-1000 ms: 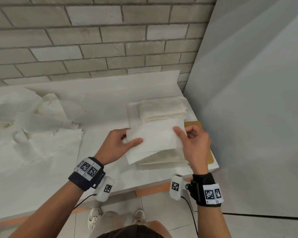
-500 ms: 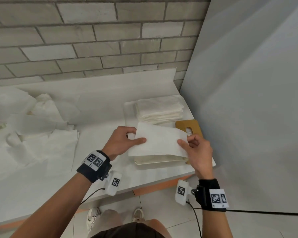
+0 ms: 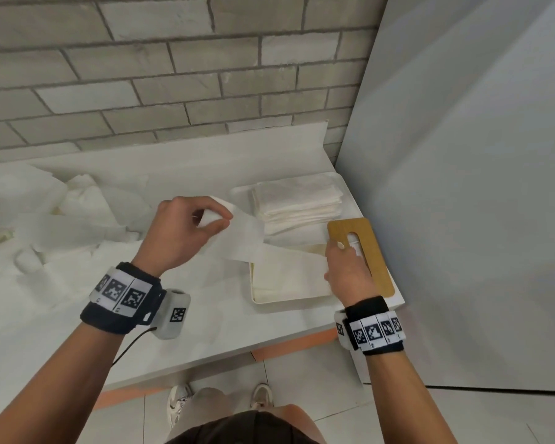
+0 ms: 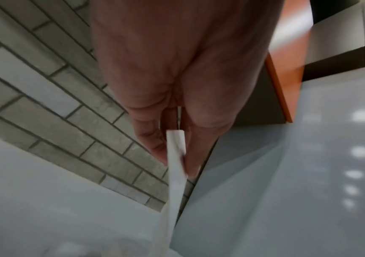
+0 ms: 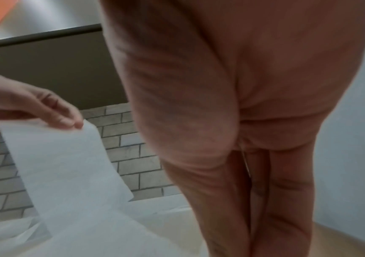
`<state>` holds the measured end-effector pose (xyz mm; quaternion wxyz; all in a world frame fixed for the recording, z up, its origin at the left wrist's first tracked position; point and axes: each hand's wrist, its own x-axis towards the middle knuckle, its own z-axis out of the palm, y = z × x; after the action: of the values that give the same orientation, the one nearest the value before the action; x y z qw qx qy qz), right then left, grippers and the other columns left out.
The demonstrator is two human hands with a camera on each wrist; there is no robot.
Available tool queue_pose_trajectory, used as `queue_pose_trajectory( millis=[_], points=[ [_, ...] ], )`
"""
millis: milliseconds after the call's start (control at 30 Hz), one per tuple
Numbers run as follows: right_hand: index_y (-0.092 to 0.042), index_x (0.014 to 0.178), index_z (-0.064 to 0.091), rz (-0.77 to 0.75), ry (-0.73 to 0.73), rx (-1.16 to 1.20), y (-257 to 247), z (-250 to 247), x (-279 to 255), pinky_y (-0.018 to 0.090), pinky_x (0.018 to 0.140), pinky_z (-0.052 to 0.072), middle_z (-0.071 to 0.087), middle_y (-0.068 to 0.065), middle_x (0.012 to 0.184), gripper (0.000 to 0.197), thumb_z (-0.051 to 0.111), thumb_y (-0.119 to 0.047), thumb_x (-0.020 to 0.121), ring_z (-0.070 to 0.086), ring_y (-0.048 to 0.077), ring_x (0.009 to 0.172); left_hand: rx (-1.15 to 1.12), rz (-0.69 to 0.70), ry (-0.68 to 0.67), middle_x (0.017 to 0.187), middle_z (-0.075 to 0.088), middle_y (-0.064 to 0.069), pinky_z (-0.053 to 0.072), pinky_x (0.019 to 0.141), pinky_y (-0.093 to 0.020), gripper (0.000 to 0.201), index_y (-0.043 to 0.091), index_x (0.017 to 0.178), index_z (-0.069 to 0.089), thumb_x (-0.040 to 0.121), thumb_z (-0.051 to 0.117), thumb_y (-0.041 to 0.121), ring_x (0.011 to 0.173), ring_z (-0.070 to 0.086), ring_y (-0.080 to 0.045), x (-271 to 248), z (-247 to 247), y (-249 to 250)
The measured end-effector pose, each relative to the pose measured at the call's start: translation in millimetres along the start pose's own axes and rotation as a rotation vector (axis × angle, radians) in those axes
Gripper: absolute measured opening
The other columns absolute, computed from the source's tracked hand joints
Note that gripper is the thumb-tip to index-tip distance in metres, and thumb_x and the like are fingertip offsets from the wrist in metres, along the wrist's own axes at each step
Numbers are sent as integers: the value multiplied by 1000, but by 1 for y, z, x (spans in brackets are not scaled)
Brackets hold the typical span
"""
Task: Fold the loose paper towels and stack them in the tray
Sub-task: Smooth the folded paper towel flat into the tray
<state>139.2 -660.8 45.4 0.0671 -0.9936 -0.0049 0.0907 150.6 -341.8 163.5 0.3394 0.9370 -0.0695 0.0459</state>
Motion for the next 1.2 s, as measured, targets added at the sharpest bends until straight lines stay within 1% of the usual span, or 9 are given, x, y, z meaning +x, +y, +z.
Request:
queue_pose_trajectory(
  millis=[133,267,333,433,567,667,833,1000,1200],
  points=[
    [-10,160,34,-20,-64,-29,3,-2,12,39,87,58,63,17,133,65,63,-3,103,69,31,115,-74,71,-47,82,71,33,41,75,-1,12,37,96,83,92,83,26,86,64,13,1,7,24],
    [-13,146,46,-24,-127,-48,13,-14,11,44,97,57,55,21,144,47,61,-1,103,52,37,142,-121,103,-87,94,77,24,51,89,-18,11,43,98,81,94,80,33,98,67,0,4,10,32],
    [-12,142,48,-54,-122,-34,10,-19,9,44,94,57,56,20,141,43,62,-2,103,59,37,132,-154,118,-97,97,78,19,54,91,-28,11,43,99,81,94,80,34,100,70,-8,5,11,35],
    [-17,134,47,-85,-112,14,5,-26,3,43,87,59,65,12,122,45,74,-13,98,67,29,109,-211,147,-134,99,79,21,49,83,-23,12,41,98,82,94,80,30,98,71,-5,8,15,44],
    [-27,131,49,-198,247,680,0,-59,-17,32,103,53,65,-10,131,42,76,-19,101,64,10,127,-298,215,-233,101,79,21,51,83,-20,9,35,99,83,91,84,30,96,72,-3,7,21,61],
    [-30,153,40,-360,163,1157,-19,-87,-37,38,123,37,62,-9,151,55,69,-21,107,47,9,151,-397,277,-229,100,80,15,59,89,-38,9,28,100,84,91,85,29,99,76,-15,5,28,75],
    [-40,144,49,-147,138,1084,-12,-68,-31,50,101,59,79,-3,119,62,85,-32,94,75,16,111,-430,242,-17,94,78,24,55,81,-34,6,28,97,84,91,85,25,90,73,-10,5,48,61],
    [-20,130,54,161,249,1041,4,-37,-26,11,72,54,73,-6,110,47,84,-16,94,71,5,93,-207,120,14,72,64,29,41,70,-9,7,22,95,83,91,82,16,63,56,4,-11,98,13],
    [-10,145,37,168,160,332,-8,11,-9,46,74,62,72,16,104,63,78,-8,96,73,36,91,183,115,-239,114,70,-7,55,81,-37,19,12,118,73,100,66,12,96,71,-31,-13,161,-15]
  ],
)
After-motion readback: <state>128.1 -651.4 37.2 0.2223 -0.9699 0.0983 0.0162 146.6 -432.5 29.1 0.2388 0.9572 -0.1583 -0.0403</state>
